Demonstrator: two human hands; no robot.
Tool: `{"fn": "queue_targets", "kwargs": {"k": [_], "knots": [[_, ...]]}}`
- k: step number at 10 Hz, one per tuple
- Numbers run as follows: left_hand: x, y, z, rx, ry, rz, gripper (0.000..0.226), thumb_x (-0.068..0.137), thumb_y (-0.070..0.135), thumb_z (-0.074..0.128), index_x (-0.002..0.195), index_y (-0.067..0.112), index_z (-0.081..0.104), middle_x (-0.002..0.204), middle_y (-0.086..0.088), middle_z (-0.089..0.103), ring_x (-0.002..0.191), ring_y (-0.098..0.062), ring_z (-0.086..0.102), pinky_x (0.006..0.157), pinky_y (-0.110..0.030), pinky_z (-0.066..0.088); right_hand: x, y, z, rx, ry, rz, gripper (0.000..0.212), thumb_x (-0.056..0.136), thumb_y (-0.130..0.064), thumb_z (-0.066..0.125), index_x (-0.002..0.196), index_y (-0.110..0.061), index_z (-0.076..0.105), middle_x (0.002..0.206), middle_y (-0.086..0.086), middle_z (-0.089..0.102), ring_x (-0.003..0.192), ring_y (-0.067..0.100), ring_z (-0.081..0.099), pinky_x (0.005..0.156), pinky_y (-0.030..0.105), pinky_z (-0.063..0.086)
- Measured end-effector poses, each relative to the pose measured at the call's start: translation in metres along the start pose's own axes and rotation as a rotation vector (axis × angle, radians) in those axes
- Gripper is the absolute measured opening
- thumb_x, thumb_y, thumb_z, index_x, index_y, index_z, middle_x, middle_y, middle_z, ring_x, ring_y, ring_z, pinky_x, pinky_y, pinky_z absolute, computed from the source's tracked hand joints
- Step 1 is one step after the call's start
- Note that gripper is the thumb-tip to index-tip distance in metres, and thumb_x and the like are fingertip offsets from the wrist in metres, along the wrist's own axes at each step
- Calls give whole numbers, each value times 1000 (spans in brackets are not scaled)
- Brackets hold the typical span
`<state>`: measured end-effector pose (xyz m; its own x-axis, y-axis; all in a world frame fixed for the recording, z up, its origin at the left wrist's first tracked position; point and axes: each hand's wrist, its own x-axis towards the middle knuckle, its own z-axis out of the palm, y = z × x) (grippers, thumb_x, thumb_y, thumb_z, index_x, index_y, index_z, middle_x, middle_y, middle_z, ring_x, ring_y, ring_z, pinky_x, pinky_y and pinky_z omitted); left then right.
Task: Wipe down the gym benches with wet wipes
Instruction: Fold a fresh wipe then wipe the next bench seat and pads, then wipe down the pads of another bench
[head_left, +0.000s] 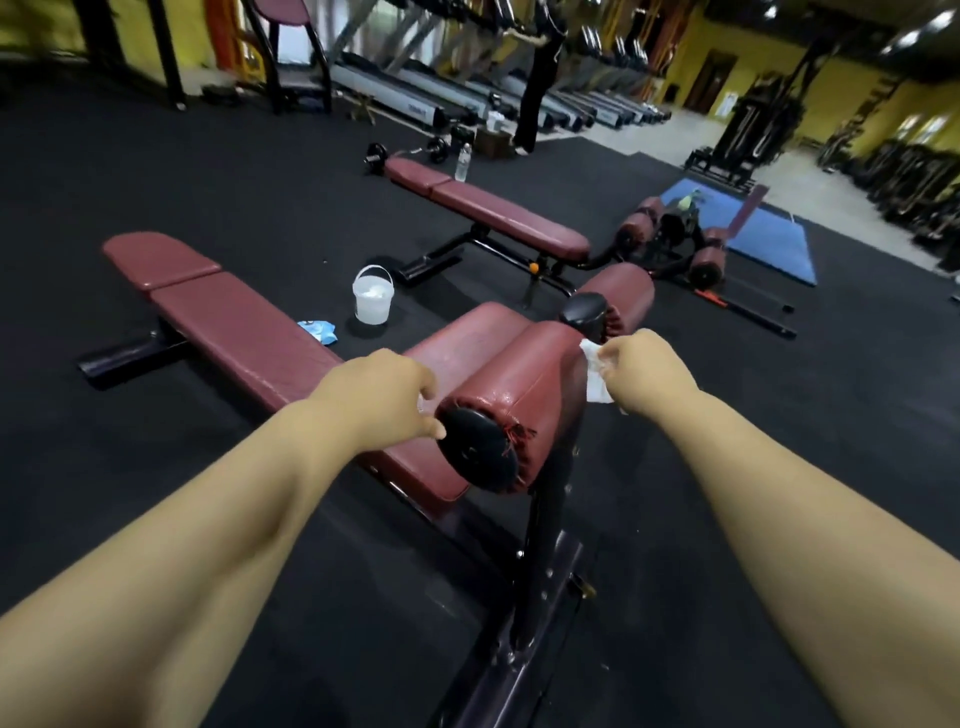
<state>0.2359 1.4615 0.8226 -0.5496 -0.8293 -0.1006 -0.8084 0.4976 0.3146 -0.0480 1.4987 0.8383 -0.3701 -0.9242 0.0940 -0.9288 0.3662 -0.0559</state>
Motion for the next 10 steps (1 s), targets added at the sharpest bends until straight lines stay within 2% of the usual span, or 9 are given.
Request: {"fn": "queue_targets", "kwargs": {"k": [1, 2, 3, 4, 5, 6, 7, 9, 10], "knots": [[-18, 1, -7, 24, 16, -59, 49, 75, 45, 71, 119, 29, 58, 112, 2, 60, 97, -21, 59, 80, -32, 49, -4, -10, -17, -45, -37, -69, 30, 88, -7, 46, 107, -16, 67, 103, 13, 54, 74, 31, 58, 63, 31, 46], [-46, 3, -12, 49, 24, -130, 33, 76, 21, 67, 107, 28, 60, 109, 0, 61, 96, -24, 59, 78, -32, 50, -15, -31, -35, -44, -27, -204, 29, 88, -11, 45, 107, -21, 66, 103, 11, 57, 80, 30, 58, 67, 33, 49], [-79, 3, -16, 66, 2, -224, 23, 80, 10, 58, 70, 27, 47, 93, -3, 56, 83, -24, 51, 65, -27, 39, -27, -60, -46, 27, 50, -358, 33, 89, -18, 49, 119, -26, 62, 118, 6, 52, 100, 29, 58, 80, 36, 49], [-108, -4, -18, 80, -29, -341, 21, 90, 20, 52, 108, 24, 61, 116, -2, 57, 101, -24, 56, 75, -25, 42, -37, -93, -52, 56, 52, -508, 27, 90, -25, 52, 114, -29, 63, 117, 4, 51, 101, 29, 57, 84, 36, 48], [-165, -29, -11, 69, 42, -459, 26, 89, 19, 46, 105, 33, 61, 114, 1, 56, 93, -23, 58, 77, -29, 49, -54, -146, -51, 38, 25, -664, 26, 89, -22, 54, 111, -31, 64, 112, 4, 53, 96, 28, 58, 75, 31, 44], [-207, -55, -8, 77, 53, -562, 28, 87, 18, 43, 100, 35, 61, 107, 3, 57, 83, -21, 56, 67, -28, 47, -72, -193, -46, -22, -55, -767, 30, 87, -13, 51, 110, -29, 63, 113, 4, 58, 96, 27, 59, 75, 33, 49], [-263, -94, -6, 56, 77, -705, 31, 86, 18, 41, 106, 35, 59, 110, 4, 56, 89, -21, 57, 71, -29, 48, -95, -262, -33, -49, -138, -893, 36, 86, -9, 47, 114, -26, 62, 118, 6, 57, 97, 28, 59, 73, 32, 47], [-367, -175, -14, 23, 101, -942, 34, 88, 20, 41, 111, 36, 59, 117, 4, 56, 97, -21, 58, 74, -32, 50, -148, -410, -11, -170, -247, -1097, 31, 82, -10, 58, 110, -22, 64, 104, 3, 64, 93, 26, 63, 80, 36, 55], [-429, -234, -23, 56, 121, -1062, 30, 89, 22, 42, 110, 34, 60, 117, 4, 56, 98, -20, 58, 70, -28, 43, -182, -501, 7, -42, -292, -1187, 21, 88, -20, 54, 107, -19, 64, 103, 3, 64, 96, 24, 62, 82, 35, 52]]}}
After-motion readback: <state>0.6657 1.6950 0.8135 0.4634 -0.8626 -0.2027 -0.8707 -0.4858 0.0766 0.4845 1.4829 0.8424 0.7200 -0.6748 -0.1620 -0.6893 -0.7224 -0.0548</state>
